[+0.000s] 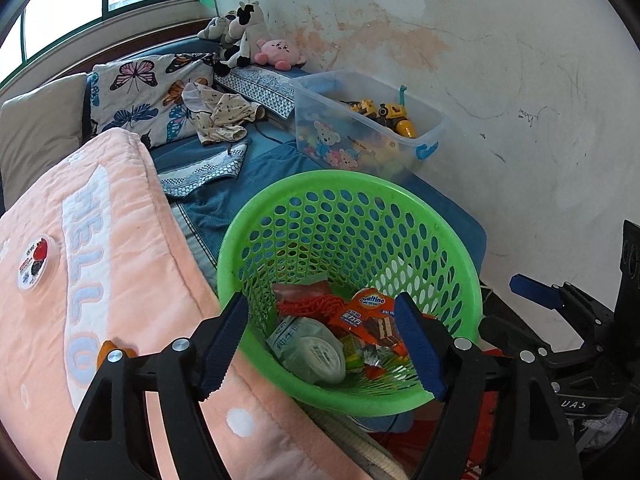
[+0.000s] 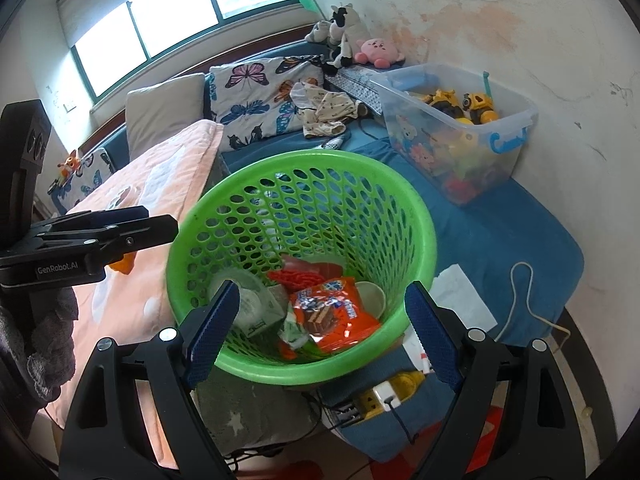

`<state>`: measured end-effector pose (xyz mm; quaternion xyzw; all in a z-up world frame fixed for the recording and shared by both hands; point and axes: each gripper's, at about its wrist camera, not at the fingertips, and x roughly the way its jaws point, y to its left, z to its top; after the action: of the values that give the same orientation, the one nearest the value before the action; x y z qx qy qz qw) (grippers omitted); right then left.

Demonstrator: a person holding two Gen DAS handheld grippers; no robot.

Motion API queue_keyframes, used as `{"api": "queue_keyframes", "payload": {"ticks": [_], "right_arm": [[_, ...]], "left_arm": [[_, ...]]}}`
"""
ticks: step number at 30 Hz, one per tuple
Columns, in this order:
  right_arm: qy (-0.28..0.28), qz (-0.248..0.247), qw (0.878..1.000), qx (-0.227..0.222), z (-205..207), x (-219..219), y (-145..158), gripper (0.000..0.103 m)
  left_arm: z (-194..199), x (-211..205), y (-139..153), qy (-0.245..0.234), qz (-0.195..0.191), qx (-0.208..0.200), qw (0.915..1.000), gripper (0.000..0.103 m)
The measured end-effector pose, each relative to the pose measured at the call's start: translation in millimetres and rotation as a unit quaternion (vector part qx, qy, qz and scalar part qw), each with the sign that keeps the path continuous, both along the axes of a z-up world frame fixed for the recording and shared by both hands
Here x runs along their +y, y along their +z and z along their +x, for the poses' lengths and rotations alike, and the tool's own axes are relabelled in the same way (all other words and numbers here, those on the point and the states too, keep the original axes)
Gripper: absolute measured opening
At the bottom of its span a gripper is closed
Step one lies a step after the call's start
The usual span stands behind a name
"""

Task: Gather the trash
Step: 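Carry the wafer pack and pudding cup over the green basket and open both tools, then move the left tool to the yogurt cup while the right tool approaches the orange scrap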

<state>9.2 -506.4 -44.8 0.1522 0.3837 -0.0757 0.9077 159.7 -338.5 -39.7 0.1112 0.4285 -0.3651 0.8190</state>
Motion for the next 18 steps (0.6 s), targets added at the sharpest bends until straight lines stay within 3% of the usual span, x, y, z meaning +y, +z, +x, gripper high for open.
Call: {"api": "queue_keyframes", "payload": {"ticks": [18], "right_arm": [[0.059, -0.01, 0.998, -0.018, 18, 61, 18, 0.086]], "left_arm": [[9, 88, 21, 0.061, -0.003, -0.016, 0.998, 0.073]]}}
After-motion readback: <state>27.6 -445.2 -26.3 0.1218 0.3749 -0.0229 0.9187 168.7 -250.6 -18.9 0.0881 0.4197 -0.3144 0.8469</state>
